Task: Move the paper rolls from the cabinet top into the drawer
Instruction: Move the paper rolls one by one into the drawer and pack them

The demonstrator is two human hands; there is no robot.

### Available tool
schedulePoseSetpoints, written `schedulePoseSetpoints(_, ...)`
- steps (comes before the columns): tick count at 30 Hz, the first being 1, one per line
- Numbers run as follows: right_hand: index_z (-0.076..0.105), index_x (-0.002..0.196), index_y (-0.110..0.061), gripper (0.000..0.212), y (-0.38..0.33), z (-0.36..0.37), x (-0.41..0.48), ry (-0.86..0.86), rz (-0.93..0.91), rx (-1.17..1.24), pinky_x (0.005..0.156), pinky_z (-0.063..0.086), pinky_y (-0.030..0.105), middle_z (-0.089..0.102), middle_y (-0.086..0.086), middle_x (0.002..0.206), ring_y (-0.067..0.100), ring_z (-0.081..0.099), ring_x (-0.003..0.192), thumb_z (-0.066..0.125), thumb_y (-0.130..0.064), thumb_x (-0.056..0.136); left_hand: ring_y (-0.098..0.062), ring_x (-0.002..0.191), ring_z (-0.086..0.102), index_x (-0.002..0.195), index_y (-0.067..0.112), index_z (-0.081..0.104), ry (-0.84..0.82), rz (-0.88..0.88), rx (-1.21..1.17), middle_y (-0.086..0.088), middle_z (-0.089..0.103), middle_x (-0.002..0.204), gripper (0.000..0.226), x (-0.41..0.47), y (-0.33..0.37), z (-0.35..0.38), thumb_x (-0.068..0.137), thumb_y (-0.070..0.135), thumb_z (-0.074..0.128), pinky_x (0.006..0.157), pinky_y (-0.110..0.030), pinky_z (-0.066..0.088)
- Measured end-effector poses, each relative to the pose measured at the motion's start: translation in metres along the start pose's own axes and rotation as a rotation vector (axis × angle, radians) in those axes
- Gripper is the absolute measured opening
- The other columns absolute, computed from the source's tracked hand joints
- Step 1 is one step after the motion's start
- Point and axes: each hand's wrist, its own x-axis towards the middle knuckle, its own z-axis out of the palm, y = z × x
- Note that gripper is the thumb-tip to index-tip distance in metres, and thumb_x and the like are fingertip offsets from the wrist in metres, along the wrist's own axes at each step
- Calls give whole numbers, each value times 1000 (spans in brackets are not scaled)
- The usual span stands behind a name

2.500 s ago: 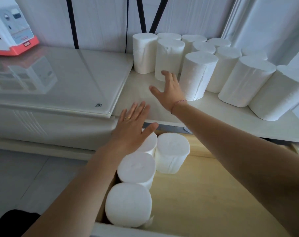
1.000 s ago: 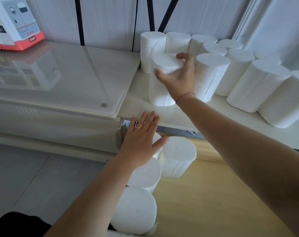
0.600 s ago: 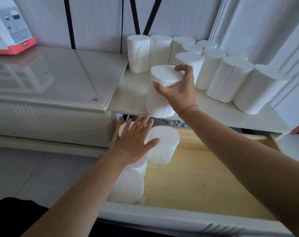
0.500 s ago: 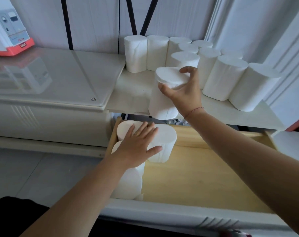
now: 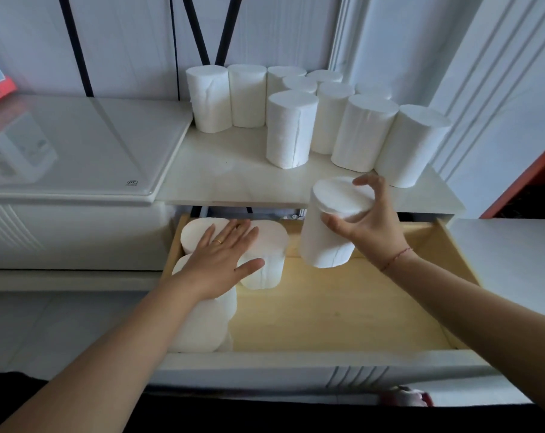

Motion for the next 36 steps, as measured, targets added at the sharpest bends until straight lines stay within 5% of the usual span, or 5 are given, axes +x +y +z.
schedulePoseSetpoints(10,37,142,-18,95,56,29,-14,-150,100,-188,96,35,21,37,-8,123,7,41,112,87,-35,62,1,134,-31,145,37,-16,18,3,-14,19,-28,149,79,1,-1,3,76,75,-6,113,-33,-19)
schedulePoseSetpoints(23,23,143,-38,107,77,20,-15,-434,199,-196,95,39,28,41,-11,129,13,46,115,87,-43,58,1,134,-31,145,36,-15,42,9,-15,21,-27,147,83,1,-2,6,74,79,-11,113,-33,-18)
schedulePoseSetpoints(28,38,133,-42,64,68,15,2,-460,522,129,96,50,49,51,1,133,22,52,118,66,-56,77,1,134,-31,145,37,-15,41,13,-15,19,-26,148,80,2,-3,6,75,77,-8,112,-33,-18)
schedulePoseSetpoints(32,51,115,-28,34,65,21,7,-458,510,36,87,56,50,59,5,118,25,60,108,68,-34,86,1,134,-30,146,36,-14,35,5,-17,19,-25,148,80,1,-2,5,77,76,-5,112,-33,-18)
schedulePoseSetpoints(36,54,111,-31,29,59,16,-3,-634,670,81,75,59,41,60,-2,115,18,59,105,66,-39,86,1,135,-28,147,35,-13,30,3,-20,19,-24,150,80,0,-1,4,77,74,-5,113,-33,-17)
